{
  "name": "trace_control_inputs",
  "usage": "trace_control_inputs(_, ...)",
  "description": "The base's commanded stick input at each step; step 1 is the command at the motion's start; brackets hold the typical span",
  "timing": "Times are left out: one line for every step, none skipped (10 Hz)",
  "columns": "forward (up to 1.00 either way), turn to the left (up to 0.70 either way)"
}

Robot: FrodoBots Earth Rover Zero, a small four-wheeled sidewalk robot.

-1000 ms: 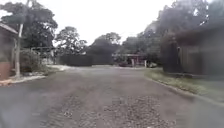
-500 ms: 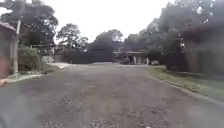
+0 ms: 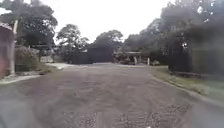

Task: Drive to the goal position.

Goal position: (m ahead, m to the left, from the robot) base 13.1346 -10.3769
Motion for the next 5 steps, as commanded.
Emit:
trace_control_inputs(0.7, -0.31)
trace_control_inputs(0.7, -0.35)
trace_control_inputs(0.7, -0.35)
trace_control_inputs(0.7, -0.35)
trace_control_inputs(0.7, -0.35)
